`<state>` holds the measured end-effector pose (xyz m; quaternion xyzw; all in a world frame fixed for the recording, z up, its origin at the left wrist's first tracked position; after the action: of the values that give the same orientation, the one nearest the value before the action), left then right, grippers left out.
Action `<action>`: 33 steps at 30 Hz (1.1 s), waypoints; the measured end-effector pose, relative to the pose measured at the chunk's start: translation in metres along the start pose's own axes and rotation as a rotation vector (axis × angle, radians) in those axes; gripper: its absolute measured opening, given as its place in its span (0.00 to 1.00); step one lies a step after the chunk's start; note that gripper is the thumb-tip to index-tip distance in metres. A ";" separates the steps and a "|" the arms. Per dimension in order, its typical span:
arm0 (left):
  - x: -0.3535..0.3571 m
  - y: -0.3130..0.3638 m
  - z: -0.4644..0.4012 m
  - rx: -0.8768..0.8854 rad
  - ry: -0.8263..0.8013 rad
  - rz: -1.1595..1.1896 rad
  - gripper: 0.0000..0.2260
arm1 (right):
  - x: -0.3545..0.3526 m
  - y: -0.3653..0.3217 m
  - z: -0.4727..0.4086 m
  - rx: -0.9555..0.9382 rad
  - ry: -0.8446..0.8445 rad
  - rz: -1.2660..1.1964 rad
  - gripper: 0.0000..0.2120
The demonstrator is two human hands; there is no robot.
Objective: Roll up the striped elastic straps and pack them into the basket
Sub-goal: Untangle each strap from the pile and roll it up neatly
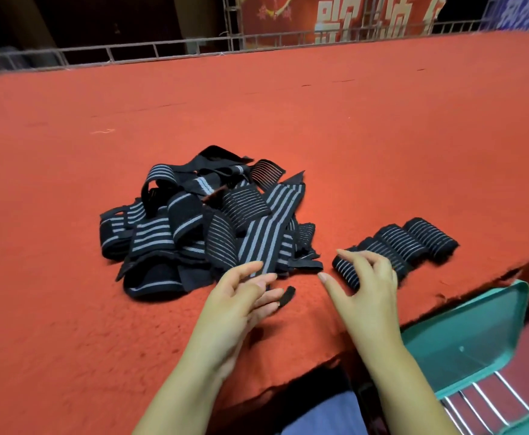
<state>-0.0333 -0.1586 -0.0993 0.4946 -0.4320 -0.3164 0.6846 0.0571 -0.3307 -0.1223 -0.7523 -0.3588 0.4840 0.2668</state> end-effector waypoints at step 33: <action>-0.069 0.074 -0.025 0.261 0.167 -0.336 0.07 | 0.073 -0.137 0.039 0.200 -0.661 -0.832 0.07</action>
<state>-0.0400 -0.0661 -0.0517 0.6683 -0.3227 -0.3256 0.5858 0.0028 -0.1883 -0.0738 -0.3254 -0.6433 0.5801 0.3792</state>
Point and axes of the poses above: each hand's wrist, its own z-axis away from the middle knuckle, its own x-axis out of the palm, y = z × x, the point moved 4 cm from there along -z, towards the middle knuckle, and after that the axes turned 6 degrees about x, right-handed, at the moved point
